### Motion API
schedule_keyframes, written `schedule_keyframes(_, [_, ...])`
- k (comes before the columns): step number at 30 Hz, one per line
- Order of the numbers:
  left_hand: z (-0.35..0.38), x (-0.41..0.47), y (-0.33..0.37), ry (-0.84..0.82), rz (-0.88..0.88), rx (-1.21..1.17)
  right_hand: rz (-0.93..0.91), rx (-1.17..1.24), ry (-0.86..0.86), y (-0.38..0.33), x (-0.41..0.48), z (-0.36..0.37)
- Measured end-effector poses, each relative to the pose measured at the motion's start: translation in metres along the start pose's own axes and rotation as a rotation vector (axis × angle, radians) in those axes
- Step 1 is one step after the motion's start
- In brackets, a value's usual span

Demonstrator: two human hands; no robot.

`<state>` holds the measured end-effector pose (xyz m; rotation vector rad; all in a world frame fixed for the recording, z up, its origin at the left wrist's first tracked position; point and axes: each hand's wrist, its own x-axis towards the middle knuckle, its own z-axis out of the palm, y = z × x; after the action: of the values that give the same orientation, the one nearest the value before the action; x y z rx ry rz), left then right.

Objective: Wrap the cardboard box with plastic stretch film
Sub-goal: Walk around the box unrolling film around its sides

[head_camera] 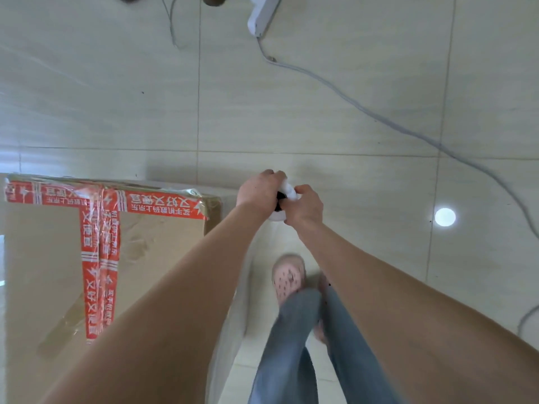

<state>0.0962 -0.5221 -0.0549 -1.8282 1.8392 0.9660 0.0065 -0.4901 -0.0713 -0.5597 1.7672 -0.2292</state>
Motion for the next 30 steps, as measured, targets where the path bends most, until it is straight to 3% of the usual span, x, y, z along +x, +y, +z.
schedule_keyframes(8, [-0.02, 0.033, -0.008, -0.021, 0.09, 0.24, -0.073, -0.244, 0.041, -0.025, 0.011, -0.002])
schedule_keyframes(18, [-0.053, 0.048, -0.054, 0.097, -0.336, -0.257, -0.214, -0.288, 0.115, -0.089, 0.028, 0.025])
schedule_keyframes(22, [-0.066, 0.054, -0.076, 0.055, -0.416, -0.266, 0.012, -0.158, -0.004, -0.094, 0.032, 0.042])
schedule_keyframes(25, [-0.069, 0.057, -0.079, 0.052, -0.309, -0.223, 0.029, -0.028, -0.008, -0.094, 0.031, 0.052])
schedule_keyframes(28, [-0.07, 0.063, -0.076, 0.071, -0.085, -0.071, -0.02, -0.11, 0.011, -0.1, 0.034, 0.054])
schedule_keyframes(30, [-0.072, 0.069, -0.075, 0.082, -0.036, 0.004, -0.038, -0.162, 0.012, -0.103, 0.039, 0.051])
